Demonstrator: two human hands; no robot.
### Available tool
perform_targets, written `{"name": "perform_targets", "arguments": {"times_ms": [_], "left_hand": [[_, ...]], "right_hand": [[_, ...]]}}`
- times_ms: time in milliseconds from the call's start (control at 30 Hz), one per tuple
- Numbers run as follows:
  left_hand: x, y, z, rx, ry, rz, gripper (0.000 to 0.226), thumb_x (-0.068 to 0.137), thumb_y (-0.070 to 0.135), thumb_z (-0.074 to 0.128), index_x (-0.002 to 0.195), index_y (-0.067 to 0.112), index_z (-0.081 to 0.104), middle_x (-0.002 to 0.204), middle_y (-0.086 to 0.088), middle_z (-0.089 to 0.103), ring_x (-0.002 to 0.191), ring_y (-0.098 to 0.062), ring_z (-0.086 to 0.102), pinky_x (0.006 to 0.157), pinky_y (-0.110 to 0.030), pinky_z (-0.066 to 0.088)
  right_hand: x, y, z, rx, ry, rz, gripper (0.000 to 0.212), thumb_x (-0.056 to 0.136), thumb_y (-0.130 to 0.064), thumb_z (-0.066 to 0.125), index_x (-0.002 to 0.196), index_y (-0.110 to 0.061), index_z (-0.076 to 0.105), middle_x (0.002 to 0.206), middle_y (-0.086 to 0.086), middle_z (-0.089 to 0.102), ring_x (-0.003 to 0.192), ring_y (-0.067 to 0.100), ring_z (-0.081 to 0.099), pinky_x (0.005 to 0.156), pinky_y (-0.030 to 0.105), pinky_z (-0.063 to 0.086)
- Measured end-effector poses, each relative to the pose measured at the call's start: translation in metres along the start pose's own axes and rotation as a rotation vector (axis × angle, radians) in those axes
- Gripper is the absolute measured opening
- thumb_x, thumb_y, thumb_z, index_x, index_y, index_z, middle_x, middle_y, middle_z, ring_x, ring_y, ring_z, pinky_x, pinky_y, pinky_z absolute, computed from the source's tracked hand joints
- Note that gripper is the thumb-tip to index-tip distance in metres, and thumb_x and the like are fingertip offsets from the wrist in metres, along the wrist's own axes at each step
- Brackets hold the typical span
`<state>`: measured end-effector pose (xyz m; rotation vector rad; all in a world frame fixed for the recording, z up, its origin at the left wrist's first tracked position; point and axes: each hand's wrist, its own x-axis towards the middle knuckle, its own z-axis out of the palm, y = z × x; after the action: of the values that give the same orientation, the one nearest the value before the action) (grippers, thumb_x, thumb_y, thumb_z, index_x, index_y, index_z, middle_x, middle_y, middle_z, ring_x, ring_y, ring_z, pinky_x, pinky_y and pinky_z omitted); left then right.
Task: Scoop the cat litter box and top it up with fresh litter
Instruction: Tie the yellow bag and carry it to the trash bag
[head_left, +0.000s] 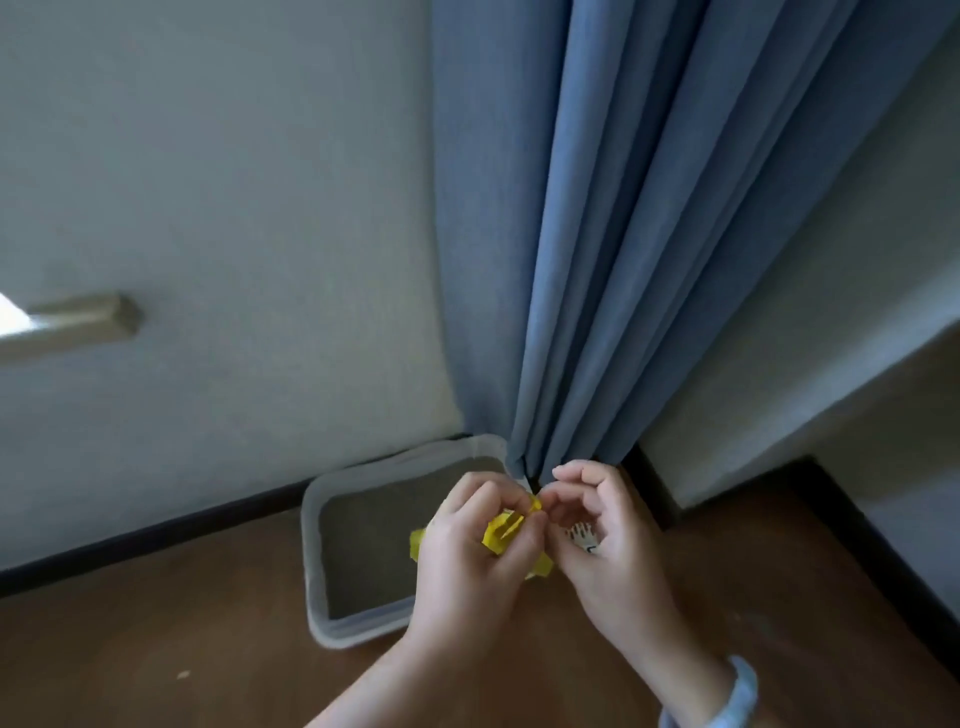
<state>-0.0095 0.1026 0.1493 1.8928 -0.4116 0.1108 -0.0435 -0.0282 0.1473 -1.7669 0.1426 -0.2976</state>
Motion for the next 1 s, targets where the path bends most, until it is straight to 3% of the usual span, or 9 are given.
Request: {"name": "perform_targets", "arguments": {"times_ms": [167,333,567,700,767,867,1000], "left_hand": [[0.034,0.11,-0.058,0.044,0.023,-0.023,0.009,0.076,0.036,0.062,0.077,0.029,0.057,0.081,0.014,0.063,0.077,-0.009,0.06,0.067,-0.021,0.047],[0.061,0.214,-0.112,0.055,0.034,-0.101,0.013,0.071,0.042,0.064,0.073,0.031,0.058,0.075,0.013,0.064,0.069,-0.01,0.059,0.062,-0.021,0.046],[0.076,0.335,-0.16,0.044,0.015,-0.202,0.021,0.07,0.025,0.078,0.069,0.029,0.058,0.067,0.014,0.065,0.063,-0.003,0.061,0.061,-0.019,0.047],[0.073,0.375,-0.173,0.001,-0.05,-0.195,0.032,0.074,0.016,0.079,0.089,0.037,0.059,0.076,0.015,0.066,0.074,-0.007,0.063,0.073,-0.028,0.052],[0.071,0.388,-0.176,-0.001,-0.091,-0.146,0.04,0.074,0.017,0.079,0.099,0.041,0.057,0.079,0.019,0.065,0.08,-0.006,0.061,0.075,-0.021,0.049],[0.065,0.405,-0.18,0.002,-0.158,-0.05,0.038,0.075,0.019,0.078,0.099,0.04,0.057,0.084,0.026,0.063,0.088,-0.003,0.055,0.074,-0.01,0.04],[0.06,0.421,-0.18,-0.026,-0.266,0.059,0.03,0.075,0.026,0.077,0.094,0.039,0.058,0.087,0.028,0.061,0.088,-0.009,0.055,0.075,-0.009,0.039]], "right_hand": [[0.015,-0.12,-0.009,-0.047,0.0,0.015,0.043,0.078,-0.004,0.071,0.097,-0.038,0.053,0.093,-0.013,0.067,0.087,0.01,0.064,0.078,0.015,0.047],[0.027,-0.233,-0.022,-0.136,-0.047,0.008,0.044,0.077,-0.004,0.073,0.094,-0.04,0.053,0.088,-0.019,0.068,0.082,0.006,0.062,0.076,0.014,0.045],[0.022,-0.359,-0.053,-0.145,-0.096,0.013,0.038,0.079,-0.001,0.071,0.096,-0.031,0.056,0.089,-0.02,0.067,0.084,-0.003,0.06,0.074,0.009,0.041],[0.006,-0.39,-0.067,-0.156,-0.064,0.01,0.034,0.08,-0.008,0.073,0.096,-0.035,0.059,0.088,-0.019,0.069,0.089,0.003,0.063,0.076,0.012,0.043],[-0.005,-0.396,-0.074,-0.182,-0.038,0.004,0.032,0.08,-0.014,0.074,0.097,-0.037,0.06,0.089,-0.017,0.069,0.091,0.006,0.064,0.078,0.015,0.044],[-0.025,-0.399,-0.081,-0.243,0.007,-0.008,0.021,0.079,-0.029,0.071,0.098,-0.035,0.062,0.094,-0.012,0.067,0.095,0.011,0.061,0.08,0.018,0.043],[-0.053,-0.397,-0.086,-0.289,0.132,0.007,0.026,0.071,-0.044,0.063,0.095,-0.035,0.064,0.104,-0.018,0.061,0.107,0.005,0.053,0.087,0.012,0.036]]}}
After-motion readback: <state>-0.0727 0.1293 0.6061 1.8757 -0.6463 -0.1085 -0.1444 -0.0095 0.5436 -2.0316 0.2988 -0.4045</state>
